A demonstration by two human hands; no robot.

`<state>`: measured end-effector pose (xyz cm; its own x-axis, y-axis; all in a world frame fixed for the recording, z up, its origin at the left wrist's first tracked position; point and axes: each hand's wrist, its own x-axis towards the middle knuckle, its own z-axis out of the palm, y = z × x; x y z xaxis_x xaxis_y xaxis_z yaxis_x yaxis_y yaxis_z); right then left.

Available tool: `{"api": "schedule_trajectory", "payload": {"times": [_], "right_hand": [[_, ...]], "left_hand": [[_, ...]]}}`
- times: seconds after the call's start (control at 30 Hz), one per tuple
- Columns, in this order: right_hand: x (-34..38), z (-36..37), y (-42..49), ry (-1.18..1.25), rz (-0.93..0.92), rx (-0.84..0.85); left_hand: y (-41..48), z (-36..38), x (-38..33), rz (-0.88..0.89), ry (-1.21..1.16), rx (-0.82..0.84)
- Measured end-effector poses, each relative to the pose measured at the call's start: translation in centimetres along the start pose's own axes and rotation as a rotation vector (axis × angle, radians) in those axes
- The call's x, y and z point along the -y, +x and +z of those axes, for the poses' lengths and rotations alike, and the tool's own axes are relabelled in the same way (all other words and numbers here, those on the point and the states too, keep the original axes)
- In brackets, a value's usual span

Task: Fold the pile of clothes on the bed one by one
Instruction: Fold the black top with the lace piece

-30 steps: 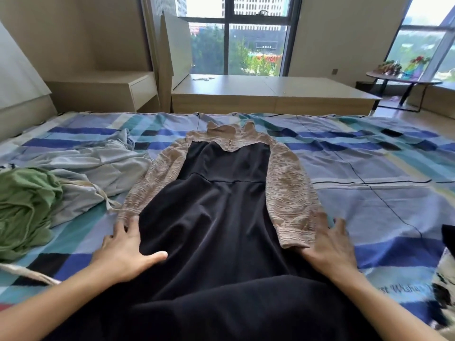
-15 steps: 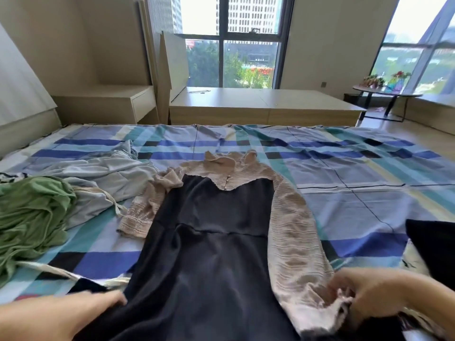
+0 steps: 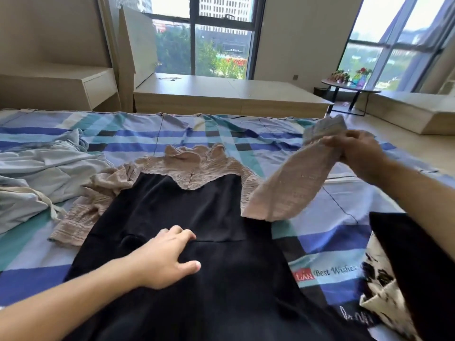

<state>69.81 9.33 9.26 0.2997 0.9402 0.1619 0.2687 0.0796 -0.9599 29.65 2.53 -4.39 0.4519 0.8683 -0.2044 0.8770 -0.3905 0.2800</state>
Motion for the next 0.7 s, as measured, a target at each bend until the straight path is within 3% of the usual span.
{"api": "schedule_trajectory", "payload": {"times": [0.17, 0.3, 0.47, 0.53, 0.7], "right_hand": [[2.0, -9.2, 7.2, 0.075, 0.005, -0.424], [-1.1, -16.0, 11.2, -0.077, 0.152, -0.576], [-5.7, -21.1, 12.0, -0.222, 0.260, -0.408], [-8.0, -23.0, 11.1, -0.253, 0.293, -0.284], [-14.0, -26.2, 9.3, -0.598, 0.532, -0.174]], "left_hand": [[10.1, 1.0, -5.6, -0.013, -0.130, -0.159], [18.6, 1.2, -10.2, -0.009, -0.183, -0.246], [26.2, 1.6, -14.3, 0.041, -0.166, -0.308], [27.6, 2.7, -15.1, 0.064, -0.160, -0.260], [27.3, 6.8, -14.1, 0.096, 0.021, -0.216]]}}
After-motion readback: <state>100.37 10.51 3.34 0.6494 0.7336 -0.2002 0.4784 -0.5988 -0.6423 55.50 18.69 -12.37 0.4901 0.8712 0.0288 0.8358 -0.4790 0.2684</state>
